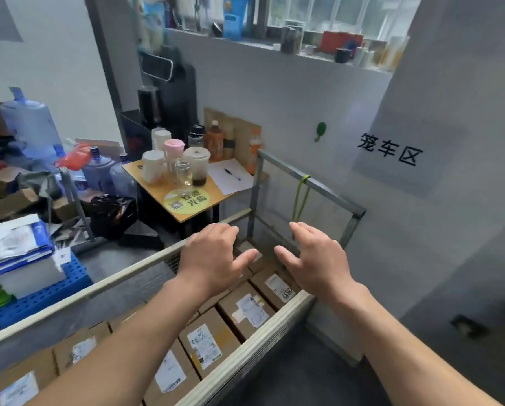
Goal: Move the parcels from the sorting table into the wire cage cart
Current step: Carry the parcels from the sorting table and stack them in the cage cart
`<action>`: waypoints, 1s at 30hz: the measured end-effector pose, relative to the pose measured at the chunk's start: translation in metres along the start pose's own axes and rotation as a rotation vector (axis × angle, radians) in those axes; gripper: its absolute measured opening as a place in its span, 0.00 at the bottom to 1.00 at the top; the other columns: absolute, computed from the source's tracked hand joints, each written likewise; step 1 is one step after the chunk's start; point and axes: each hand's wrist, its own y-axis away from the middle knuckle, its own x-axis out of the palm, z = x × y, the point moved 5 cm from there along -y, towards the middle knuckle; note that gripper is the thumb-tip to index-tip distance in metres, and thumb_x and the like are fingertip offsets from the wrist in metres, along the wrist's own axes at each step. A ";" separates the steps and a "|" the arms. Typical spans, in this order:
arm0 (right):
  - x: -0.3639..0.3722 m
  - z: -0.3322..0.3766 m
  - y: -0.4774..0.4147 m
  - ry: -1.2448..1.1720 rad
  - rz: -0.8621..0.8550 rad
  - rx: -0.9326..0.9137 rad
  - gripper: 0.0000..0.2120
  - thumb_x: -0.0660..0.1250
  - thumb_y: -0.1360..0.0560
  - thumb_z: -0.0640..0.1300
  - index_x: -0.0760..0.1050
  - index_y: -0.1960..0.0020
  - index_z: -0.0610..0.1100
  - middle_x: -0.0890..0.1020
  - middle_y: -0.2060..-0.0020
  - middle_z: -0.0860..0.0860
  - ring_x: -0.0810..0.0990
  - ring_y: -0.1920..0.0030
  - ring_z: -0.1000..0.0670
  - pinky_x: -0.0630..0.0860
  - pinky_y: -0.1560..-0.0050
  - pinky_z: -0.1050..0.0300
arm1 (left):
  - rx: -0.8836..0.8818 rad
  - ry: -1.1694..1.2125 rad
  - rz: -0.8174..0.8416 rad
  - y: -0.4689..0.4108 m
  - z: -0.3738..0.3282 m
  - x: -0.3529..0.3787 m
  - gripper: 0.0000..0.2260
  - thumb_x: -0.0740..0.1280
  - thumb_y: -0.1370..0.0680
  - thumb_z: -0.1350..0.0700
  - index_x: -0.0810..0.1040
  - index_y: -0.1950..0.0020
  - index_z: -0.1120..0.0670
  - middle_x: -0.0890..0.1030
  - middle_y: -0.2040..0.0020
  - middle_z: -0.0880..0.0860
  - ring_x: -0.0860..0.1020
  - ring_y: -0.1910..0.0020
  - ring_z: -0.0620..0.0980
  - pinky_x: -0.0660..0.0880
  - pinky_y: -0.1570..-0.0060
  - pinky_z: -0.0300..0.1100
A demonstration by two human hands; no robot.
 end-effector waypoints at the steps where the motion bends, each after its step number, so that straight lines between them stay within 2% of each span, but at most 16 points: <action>1: -0.004 -0.010 0.002 0.015 -0.003 0.040 0.29 0.63 0.21 0.62 0.69 0.26 0.47 0.76 0.29 0.51 0.72 0.29 0.48 0.73 0.34 0.49 | 0.042 0.016 0.012 -0.007 -0.009 0.003 0.35 0.52 0.25 0.28 0.77 0.34 0.52 0.78 0.36 0.49 0.75 0.35 0.50 0.72 0.39 0.48; 4: -0.015 -0.037 0.011 0.036 -0.018 0.171 0.26 0.64 0.21 0.61 0.73 0.31 0.46 0.78 0.33 0.50 0.74 0.32 0.47 0.74 0.37 0.47 | 0.156 0.027 0.051 -0.022 -0.034 0.012 0.31 0.57 0.22 0.31 0.74 0.29 0.52 0.76 0.31 0.49 0.72 0.31 0.49 0.71 0.35 0.49; 6: -0.020 -0.049 0.018 0.044 -0.023 0.249 0.25 0.64 0.21 0.61 0.74 0.32 0.45 0.79 0.35 0.50 0.75 0.33 0.46 0.74 0.38 0.47 | 0.228 0.026 0.067 -0.030 -0.050 0.015 0.31 0.57 0.21 0.31 0.74 0.28 0.52 0.75 0.30 0.49 0.72 0.30 0.49 0.71 0.34 0.48; 14: -0.034 -0.086 0.067 0.065 -0.037 0.518 0.30 0.62 0.21 0.63 0.69 0.25 0.48 0.76 0.30 0.52 0.73 0.29 0.48 0.71 0.33 0.47 | 0.459 0.068 0.138 -0.041 -0.104 0.036 0.30 0.57 0.22 0.31 0.77 0.33 0.52 0.77 0.33 0.49 0.74 0.33 0.50 0.72 0.37 0.48; 18: -0.040 -0.108 0.098 0.089 -0.038 0.650 0.32 0.61 0.21 0.65 0.66 0.22 0.50 0.74 0.27 0.53 0.72 0.29 0.49 0.70 0.35 0.52 | 0.547 0.074 0.164 -0.038 -0.137 0.051 0.39 0.45 0.28 0.26 0.79 0.38 0.51 0.80 0.38 0.49 0.76 0.36 0.50 0.74 0.42 0.48; 20: -0.043 -0.121 0.115 0.092 -0.038 0.710 0.32 0.60 0.21 0.65 0.66 0.22 0.50 0.74 0.27 0.53 0.74 0.30 0.49 0.71 0.36 0.53 | 0.585 0.090 0.185 -0.033 -0.155 0.059 0.41 0.43 0.30 0.26 0.80 0.38 0.51 0.80 0.38 0.48 0.77 0.37 0.50 0.74 0.43 0.48; 25: -0.054 -0.158 0.158 0.092 -0.062 0.832 0.32 0.60 0.21 0.66 0.65 0.22 0.51 0.71 0.26 0.55 0.73 0.30 0.51 0.70 0.34 0.53 | 0.690 0.113 0.268 -0.019 -0.211 0.078 0.30 0.57 0.22 0.30 0.76 0.31 0.50 0.77 0.33 0.48 0.73 0.32 0.50 0.71 0.39 0.46; 30: -0.064 -0.209 0.192 0.101 -0.060 0.911 0.31 0.59 0.21 0.66 0.65 0.22 0.52 0.71 0.26 0.56 0.74 0.31 0.51 0.70 0.36 0.54 | 0.752 0.110 0.304 -0.009 -0.272 0.098 0.29 0.57 0.22 0.31 0.73 0.29 0.49 0.74 0.30 0.48 0.70 0.29 0.49 0.68 0.36 0.46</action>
